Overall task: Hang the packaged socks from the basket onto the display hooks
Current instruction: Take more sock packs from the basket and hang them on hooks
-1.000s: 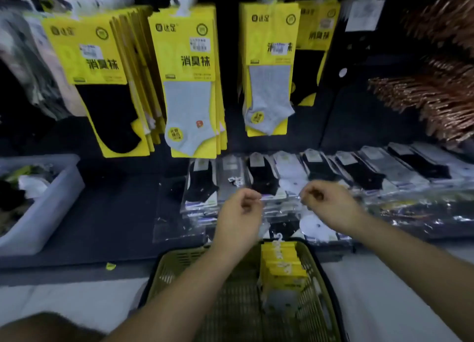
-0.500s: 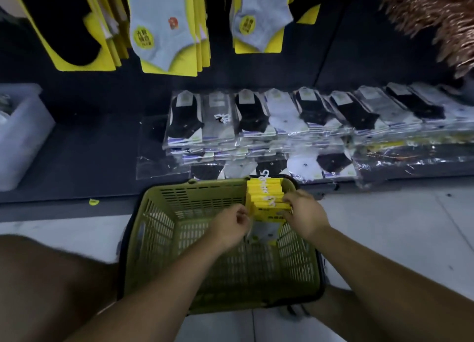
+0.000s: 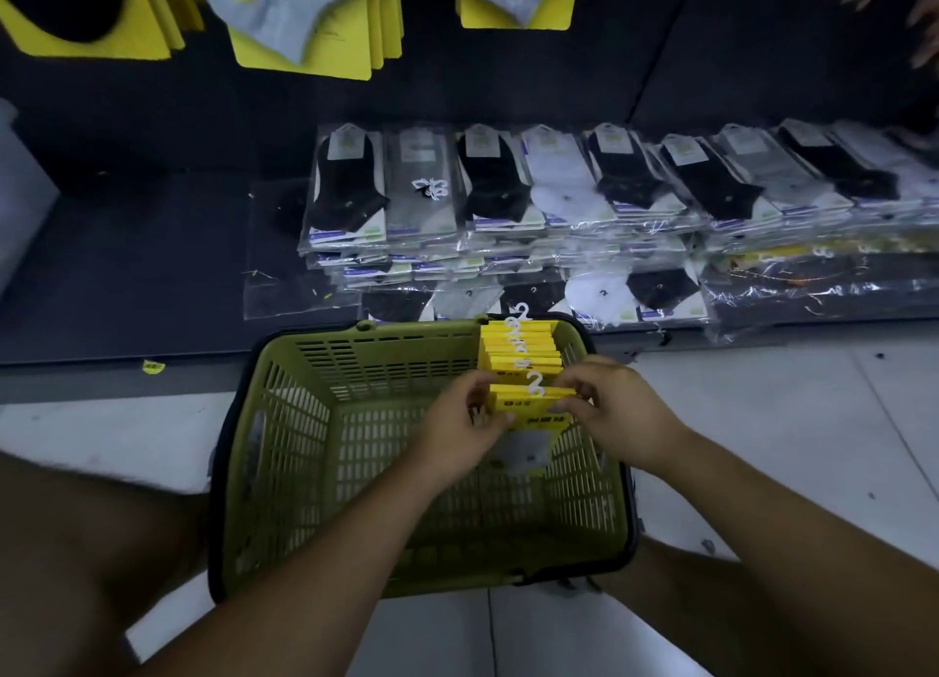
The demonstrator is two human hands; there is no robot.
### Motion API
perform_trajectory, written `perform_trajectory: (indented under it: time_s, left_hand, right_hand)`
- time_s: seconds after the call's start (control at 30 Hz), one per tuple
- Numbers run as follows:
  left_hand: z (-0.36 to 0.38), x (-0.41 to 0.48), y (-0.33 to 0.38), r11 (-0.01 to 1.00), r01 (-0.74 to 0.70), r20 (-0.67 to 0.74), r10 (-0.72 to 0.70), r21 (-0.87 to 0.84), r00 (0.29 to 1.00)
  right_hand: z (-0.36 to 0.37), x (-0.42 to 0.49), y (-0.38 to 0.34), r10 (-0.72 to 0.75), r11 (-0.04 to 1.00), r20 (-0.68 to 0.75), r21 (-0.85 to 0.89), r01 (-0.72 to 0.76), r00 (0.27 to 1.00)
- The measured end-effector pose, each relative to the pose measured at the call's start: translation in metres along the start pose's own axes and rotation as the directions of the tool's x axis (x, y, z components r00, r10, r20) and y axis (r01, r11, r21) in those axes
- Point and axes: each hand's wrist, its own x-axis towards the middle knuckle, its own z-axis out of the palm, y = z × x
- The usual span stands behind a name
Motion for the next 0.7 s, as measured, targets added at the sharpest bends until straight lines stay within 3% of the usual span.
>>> perform_trajectory:
  time_s: [0.17, 0.33, 0.5, 0.7]
  left_hand:
    - [-0.002, -0.007, 0.000, 0.986, 0.070, 0.043, -0.064, -0.152, 0.997]
    - [-0.023, -0.012, -0.008, 0.978, 0.085, -0.052, -0.096, -0.189, 0.994]
    - [-0.045, -0.017, -0.011, 0.965, 0.102, -0.135, -0.137, -0.240, 0.981]
    - [-0.053, -0.023, -0.010, 0.947, 0.130, -0.146, -0.179, -0.294, 0.973]
  right_hand:
    - [-0.007, -0.002, -0.023, -0.035, 0.985, 0.023, 0.169, 0.031, 0.999]
    - [0.006, 0.013, -0.019, 0.125, 0.931, -0.063, 0.352, -0.095, 0.990]
    - [0.019, 0.031, 0.004, 0.114, 0.981, -0.166, -0.138, -0.138, 0.979]
    - [0.031, 0.032, 0.012, 0.132, 0.957, -0.156, -0.238, -0.167, 0.979]
